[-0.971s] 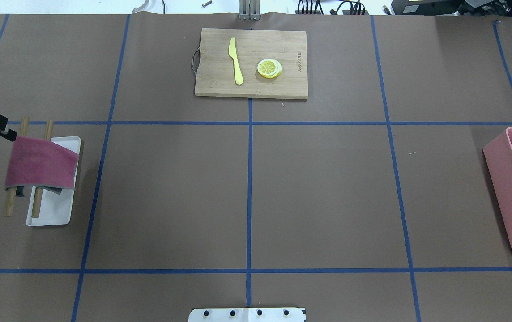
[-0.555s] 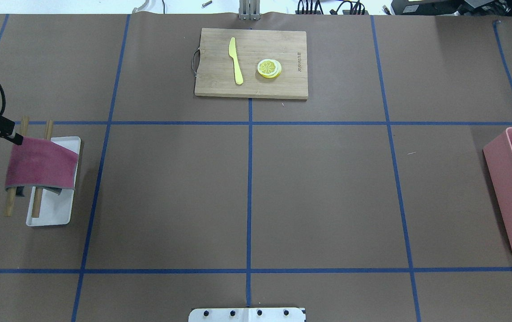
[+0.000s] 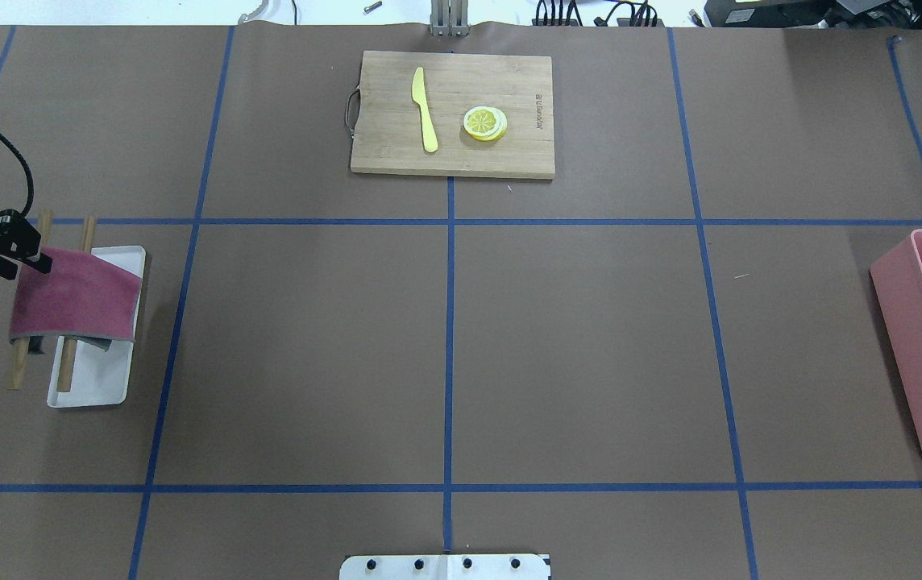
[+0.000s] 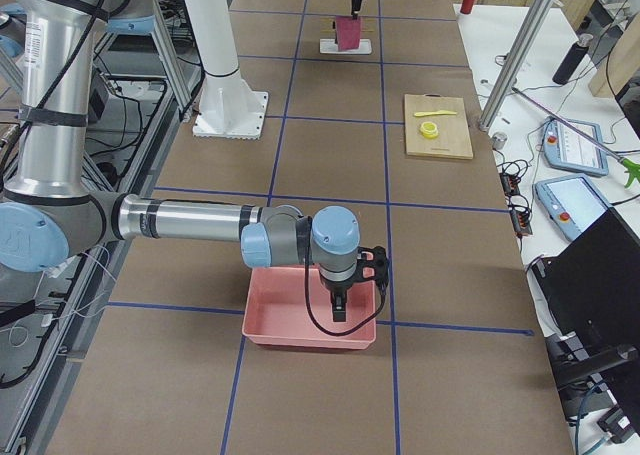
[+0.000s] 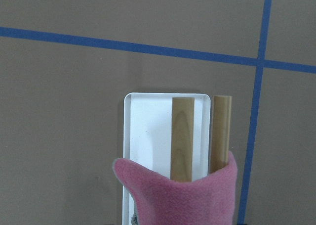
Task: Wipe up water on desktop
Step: 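Lower the left gripper onto the pink cloth on the white tray and grasp it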
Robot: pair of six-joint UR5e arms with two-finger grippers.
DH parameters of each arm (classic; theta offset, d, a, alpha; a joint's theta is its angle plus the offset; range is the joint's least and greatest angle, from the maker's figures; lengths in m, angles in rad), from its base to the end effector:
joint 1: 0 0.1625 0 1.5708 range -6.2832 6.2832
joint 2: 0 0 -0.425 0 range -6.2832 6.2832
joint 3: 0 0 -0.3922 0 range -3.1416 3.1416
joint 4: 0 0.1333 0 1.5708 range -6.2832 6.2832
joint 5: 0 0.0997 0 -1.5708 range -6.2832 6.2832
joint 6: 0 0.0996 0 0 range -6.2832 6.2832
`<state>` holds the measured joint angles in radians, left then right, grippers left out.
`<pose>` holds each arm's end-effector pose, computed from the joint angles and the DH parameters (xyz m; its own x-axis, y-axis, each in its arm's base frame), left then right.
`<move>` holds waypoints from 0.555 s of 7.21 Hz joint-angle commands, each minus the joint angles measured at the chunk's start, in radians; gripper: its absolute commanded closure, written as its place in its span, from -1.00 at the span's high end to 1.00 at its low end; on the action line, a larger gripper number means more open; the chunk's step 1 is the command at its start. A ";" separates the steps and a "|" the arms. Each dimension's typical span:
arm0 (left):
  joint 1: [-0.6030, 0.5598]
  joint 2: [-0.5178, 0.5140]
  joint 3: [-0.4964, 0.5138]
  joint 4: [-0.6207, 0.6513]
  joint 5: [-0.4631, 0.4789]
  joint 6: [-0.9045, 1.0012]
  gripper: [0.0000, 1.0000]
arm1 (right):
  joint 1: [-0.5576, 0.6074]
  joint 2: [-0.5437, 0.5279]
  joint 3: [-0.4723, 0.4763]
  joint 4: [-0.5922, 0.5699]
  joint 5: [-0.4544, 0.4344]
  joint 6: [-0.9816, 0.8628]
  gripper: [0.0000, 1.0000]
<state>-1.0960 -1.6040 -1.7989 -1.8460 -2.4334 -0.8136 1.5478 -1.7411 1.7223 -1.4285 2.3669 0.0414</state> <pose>0.1827 -0.4815 0.4907 0.5610 -0.1141 -0.8199 0.0216 0.9921 -0.1234 0.0523 -0.4289 0.6456 0.6976 -0.0629 0.7137 -0.0061 0.9956 0.0937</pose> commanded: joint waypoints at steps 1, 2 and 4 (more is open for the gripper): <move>0.005 -0.002 -0.005 -0.001 0.000 -0.013 -0.59 | 0.000 -0.002 -0.003 0.000 0.000 0.000 1.00; 0.005 -0.002 -0.007 -0.001 0.000 -0.013 -0.74 | 0.000 -0.003 -0.003 0.000 0.000 0.000 1.00; 0.005 -0.001 -0.019 -0.001 0.000 -0.013 -1.00 | 0.000 -0.003 -0.009 0.000 0.002 0.000 1.00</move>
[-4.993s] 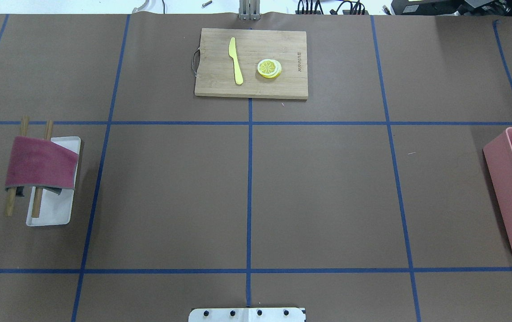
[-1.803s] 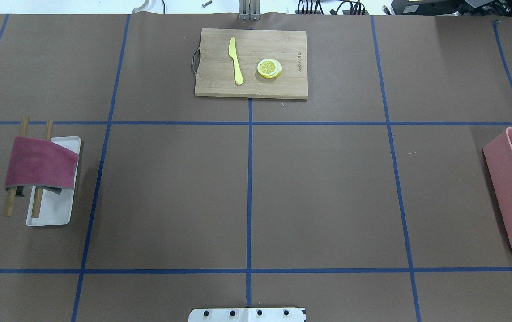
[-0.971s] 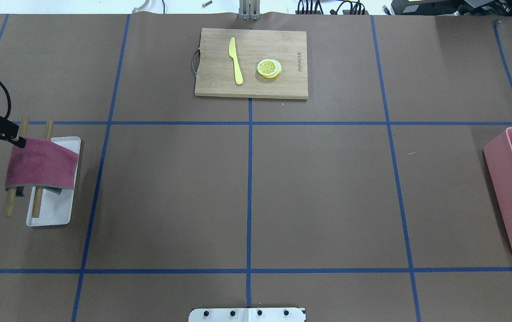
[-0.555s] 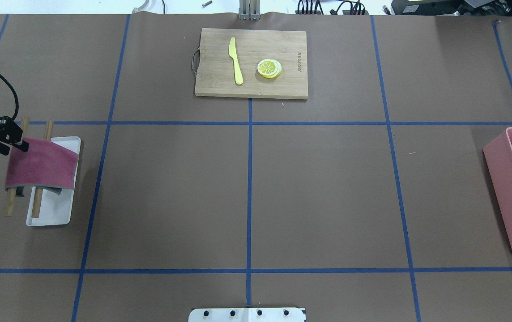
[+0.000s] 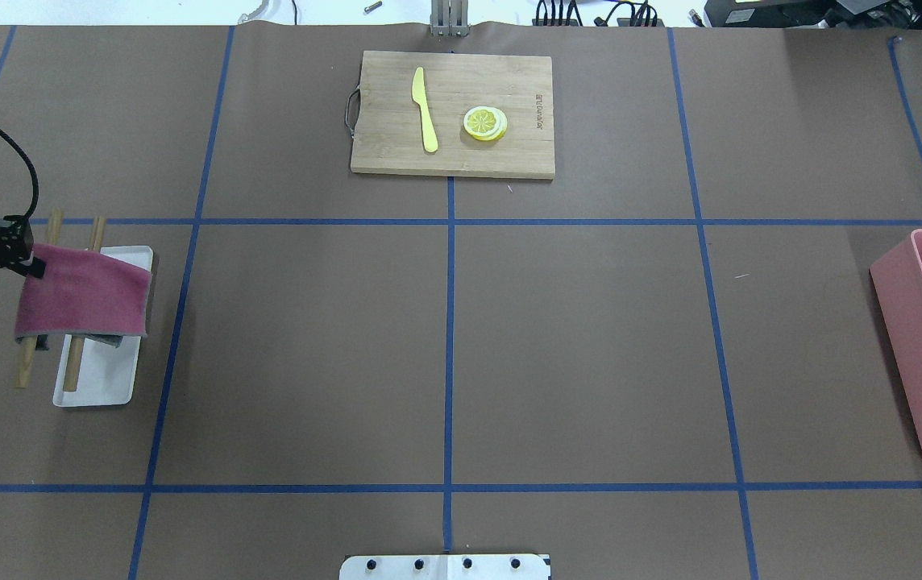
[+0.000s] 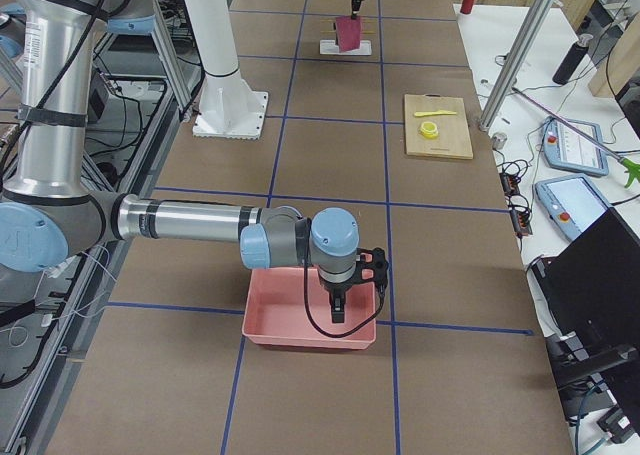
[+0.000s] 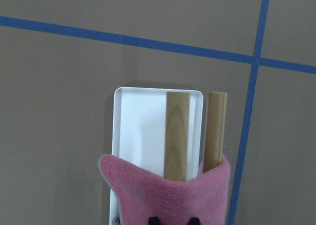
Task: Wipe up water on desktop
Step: 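Lower the left gripper onto the pink cloth on the white tray and grasp it, then lift the pink cloth with the left gripper and carry it toward the table center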
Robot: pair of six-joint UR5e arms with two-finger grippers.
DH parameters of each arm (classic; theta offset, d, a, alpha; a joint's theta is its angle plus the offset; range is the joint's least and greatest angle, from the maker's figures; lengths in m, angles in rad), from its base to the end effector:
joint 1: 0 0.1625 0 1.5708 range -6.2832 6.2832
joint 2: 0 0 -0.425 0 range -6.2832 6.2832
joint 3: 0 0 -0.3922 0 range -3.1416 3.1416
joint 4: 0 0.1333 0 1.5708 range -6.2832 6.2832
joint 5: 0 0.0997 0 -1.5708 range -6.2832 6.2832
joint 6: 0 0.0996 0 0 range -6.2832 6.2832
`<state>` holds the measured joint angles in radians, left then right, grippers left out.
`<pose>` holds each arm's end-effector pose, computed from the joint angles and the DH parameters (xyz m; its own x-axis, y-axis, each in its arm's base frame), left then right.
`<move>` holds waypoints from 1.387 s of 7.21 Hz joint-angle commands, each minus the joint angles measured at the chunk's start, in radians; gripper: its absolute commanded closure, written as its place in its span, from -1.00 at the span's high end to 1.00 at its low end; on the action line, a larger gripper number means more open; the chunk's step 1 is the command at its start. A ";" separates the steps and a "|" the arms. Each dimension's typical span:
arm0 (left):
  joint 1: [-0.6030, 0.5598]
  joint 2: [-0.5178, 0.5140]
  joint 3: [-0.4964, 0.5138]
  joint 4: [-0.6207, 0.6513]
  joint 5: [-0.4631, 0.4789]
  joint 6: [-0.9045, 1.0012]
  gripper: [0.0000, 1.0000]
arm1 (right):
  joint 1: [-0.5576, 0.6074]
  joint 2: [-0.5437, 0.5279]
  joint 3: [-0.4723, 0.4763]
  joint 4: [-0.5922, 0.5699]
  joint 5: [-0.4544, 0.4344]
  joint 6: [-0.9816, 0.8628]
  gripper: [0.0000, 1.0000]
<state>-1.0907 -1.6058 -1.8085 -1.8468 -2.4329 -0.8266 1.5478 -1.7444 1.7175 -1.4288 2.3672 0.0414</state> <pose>0.1851 -0.4803 0.4849 0.5570 -0.1151 -0.8225 0.0232 0.9921 -0.1232 0.0523 -0.4270 0.6494 0.6976 -0.0570 0.7143 -0.0060 0.9963 0.0854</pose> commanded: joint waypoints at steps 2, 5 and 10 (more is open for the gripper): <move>-0.001 0.000 -0.061 0.006 -0.008 -0.003 -1.00 | 0.000 0.000 -0.004 0.001 0.001 0.000 1.00; -0.002 -0.105 -0.107 0.023 -0.014 -0.094 -1.00 | 0.000 0.003 -0.003 0.001 0.016 -0.002 1.00; 0.327 -0.602 -0.025 0.069 0.218 -0.663 -1.00 | -0.043 -0.003 0.014 0.286 0.186 0.029 1.00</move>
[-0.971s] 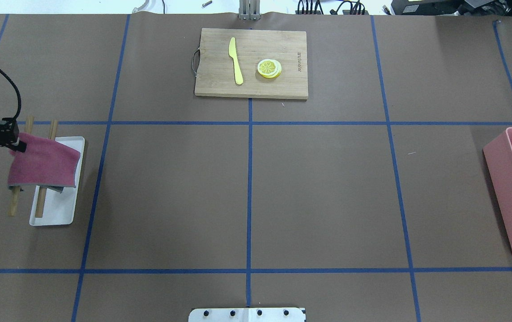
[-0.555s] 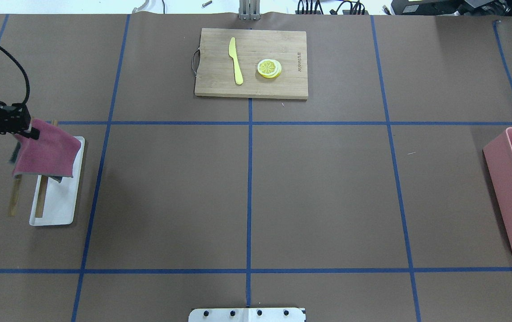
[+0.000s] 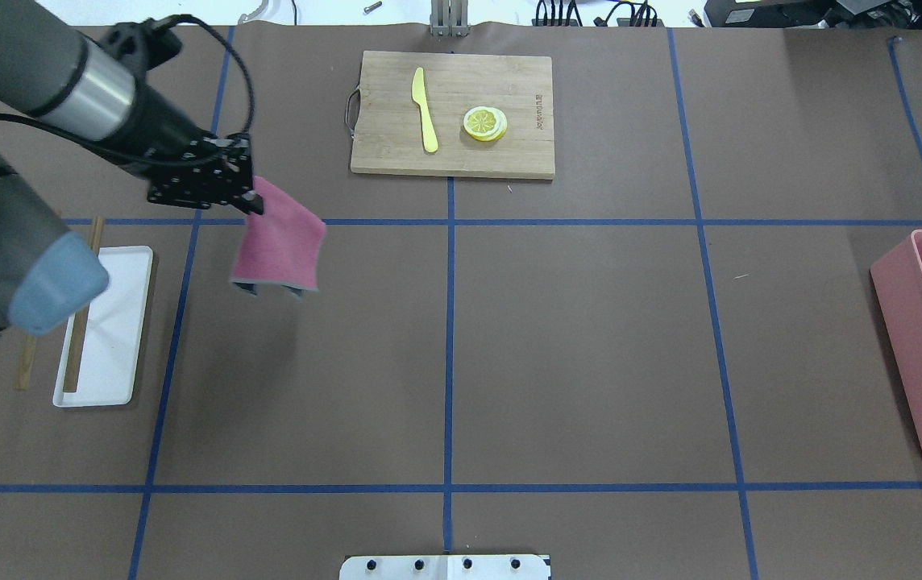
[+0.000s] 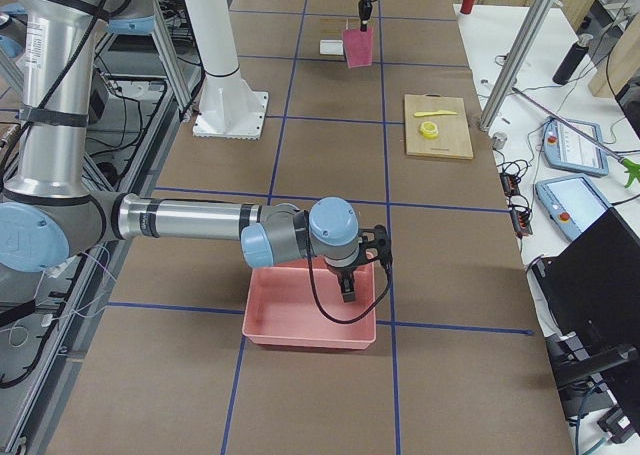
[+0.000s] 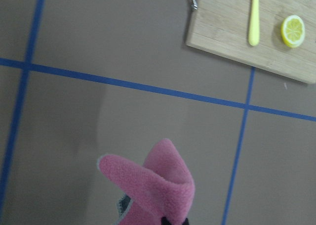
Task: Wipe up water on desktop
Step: 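Lift the pink cloth with the left gripper and carry it toward the table center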
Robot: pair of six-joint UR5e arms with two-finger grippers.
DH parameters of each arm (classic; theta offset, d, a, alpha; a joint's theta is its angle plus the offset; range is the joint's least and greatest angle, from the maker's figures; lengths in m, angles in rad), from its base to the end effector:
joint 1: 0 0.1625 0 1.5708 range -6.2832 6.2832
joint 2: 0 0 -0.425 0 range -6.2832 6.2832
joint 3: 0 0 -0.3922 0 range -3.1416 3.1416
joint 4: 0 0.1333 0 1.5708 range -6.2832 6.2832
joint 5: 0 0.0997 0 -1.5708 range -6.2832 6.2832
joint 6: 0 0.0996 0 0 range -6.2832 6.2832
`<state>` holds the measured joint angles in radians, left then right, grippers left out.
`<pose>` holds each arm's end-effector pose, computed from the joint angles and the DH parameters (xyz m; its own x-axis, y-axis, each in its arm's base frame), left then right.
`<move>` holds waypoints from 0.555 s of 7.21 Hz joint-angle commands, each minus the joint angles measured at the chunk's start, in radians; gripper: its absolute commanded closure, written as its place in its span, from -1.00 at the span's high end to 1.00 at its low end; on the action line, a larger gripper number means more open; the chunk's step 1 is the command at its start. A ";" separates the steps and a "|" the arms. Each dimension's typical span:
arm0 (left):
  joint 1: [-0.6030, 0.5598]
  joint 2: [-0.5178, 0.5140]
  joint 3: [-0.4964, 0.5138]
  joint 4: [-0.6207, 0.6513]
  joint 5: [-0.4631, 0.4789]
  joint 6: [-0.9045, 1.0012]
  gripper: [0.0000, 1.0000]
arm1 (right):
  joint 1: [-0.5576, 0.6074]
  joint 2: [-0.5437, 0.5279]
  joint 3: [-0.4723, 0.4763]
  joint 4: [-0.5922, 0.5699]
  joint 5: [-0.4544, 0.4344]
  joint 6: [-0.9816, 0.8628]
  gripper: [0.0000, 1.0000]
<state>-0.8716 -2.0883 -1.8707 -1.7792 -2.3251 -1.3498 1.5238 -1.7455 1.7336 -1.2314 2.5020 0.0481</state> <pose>0.3314 -0.4952 0.1982 0.3652 -0.1861 -0.9122 0.1033 0.9819 -0.1589 0.0330 -0.4339 0.6099 0.5856 -0.2400 0.7743 0.0164 0.9585 0.2848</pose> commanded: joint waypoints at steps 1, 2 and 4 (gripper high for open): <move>0.129 -0.219 0.100 0.003 0.139 -0.193 -1.00 | -0.043 0.004 0.021 0.093 0.076 0.042 1.00; 0.160 -0.322 0.179 0.003 0.159 -0.253 -1.00 | -0.054 0.004 0.047 0.131 0.098 0.080 1.00; 0.242 -0.505 0.345 -0.002 0.292 -0.320 -1.00 | -0.101 0.007 0.055 0.348 0.136 0.189 1.00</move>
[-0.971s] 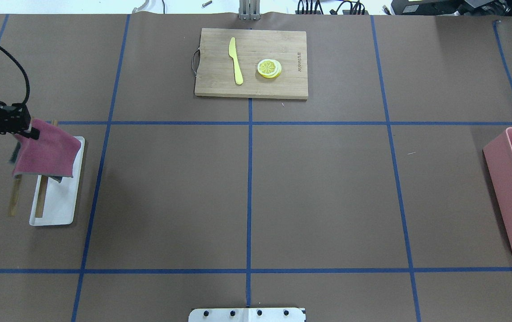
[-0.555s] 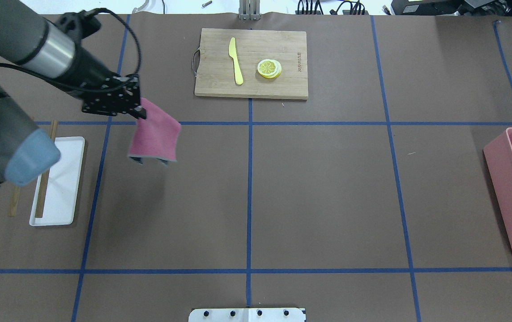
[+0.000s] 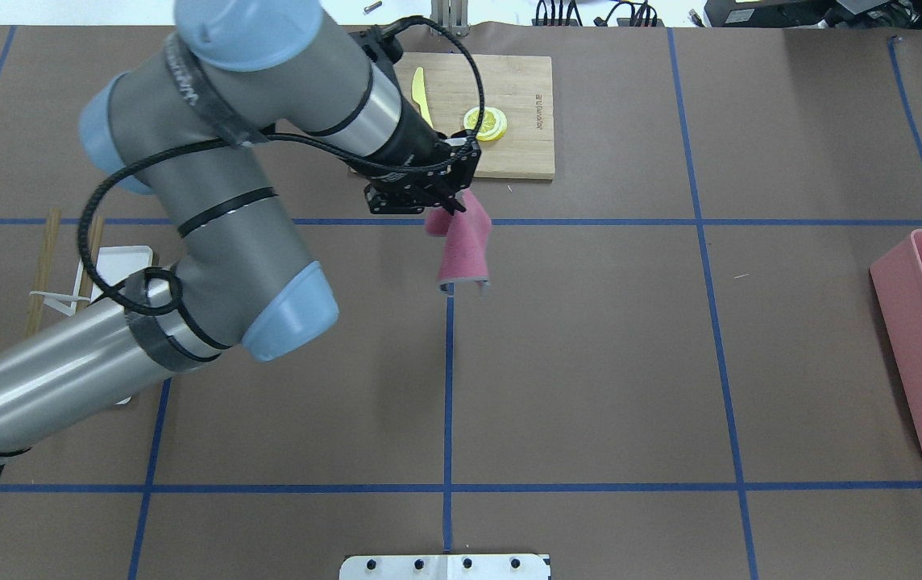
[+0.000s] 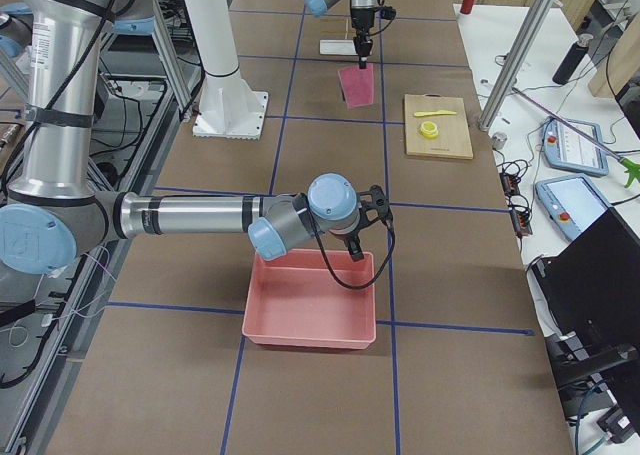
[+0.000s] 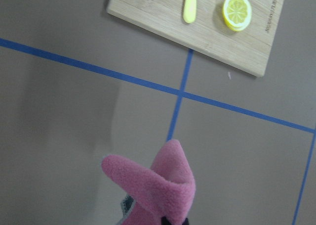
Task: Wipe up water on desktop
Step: 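Lift the pink cloth with the left gripper and carry it toward the table center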
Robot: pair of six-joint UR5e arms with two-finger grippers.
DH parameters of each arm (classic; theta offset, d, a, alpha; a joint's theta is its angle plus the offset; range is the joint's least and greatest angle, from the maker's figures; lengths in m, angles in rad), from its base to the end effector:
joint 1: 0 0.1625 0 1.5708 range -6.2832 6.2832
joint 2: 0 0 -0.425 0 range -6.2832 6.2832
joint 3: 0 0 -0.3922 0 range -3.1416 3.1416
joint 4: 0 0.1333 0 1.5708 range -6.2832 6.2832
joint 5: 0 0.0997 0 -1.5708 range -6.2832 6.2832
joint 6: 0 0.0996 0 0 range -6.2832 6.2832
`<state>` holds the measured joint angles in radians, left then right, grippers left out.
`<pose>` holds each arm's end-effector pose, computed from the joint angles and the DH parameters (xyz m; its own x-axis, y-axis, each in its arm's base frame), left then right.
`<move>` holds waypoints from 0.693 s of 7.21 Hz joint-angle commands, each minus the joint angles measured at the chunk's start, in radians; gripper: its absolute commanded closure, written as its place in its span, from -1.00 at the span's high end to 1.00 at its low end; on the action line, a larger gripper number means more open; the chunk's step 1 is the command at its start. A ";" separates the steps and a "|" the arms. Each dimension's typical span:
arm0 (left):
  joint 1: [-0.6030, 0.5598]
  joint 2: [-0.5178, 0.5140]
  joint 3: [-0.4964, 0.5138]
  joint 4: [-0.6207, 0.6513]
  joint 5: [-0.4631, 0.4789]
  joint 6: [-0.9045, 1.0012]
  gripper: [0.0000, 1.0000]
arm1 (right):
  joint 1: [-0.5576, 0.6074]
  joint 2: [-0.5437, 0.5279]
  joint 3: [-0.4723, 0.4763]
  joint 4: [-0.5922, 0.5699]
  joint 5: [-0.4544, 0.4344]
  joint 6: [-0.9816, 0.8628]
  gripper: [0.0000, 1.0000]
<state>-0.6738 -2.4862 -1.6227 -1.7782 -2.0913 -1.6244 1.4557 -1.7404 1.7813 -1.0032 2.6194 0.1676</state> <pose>0.4773 -0.4883 0.0400 0.2913 -0.2920 -0.9110 0.1987 0.9500 -0.2410 -0.0028 -0.4329 0.5491 0.4482 -0.4058 0.7965 0.0198 0.8953 0.4450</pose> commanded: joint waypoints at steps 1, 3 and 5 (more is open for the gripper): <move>0.053 -0.181 0.174 -0.004 0.076 -0.055 -1.00 | -0.085 0.063 0.004 0.173 0.019 0.128 1.00; 0.069 -0.239 0.237 -0.017 0.106 -0.063 -1.00 | -0.190 0.126 0.074 0.176 0.012 0.234 1.00; 0.106 -0.314 0.321 -0.027 0.172 -0.074 -1.00 | -0.275 0.188 0.124 0.175 -0.043 0.271 1.00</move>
<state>-0.5825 -2.7566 -1.3496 -1.7970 -1.9514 -1.6901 1.2397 -1.5929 1.8746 -0.8292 2.6162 0.4125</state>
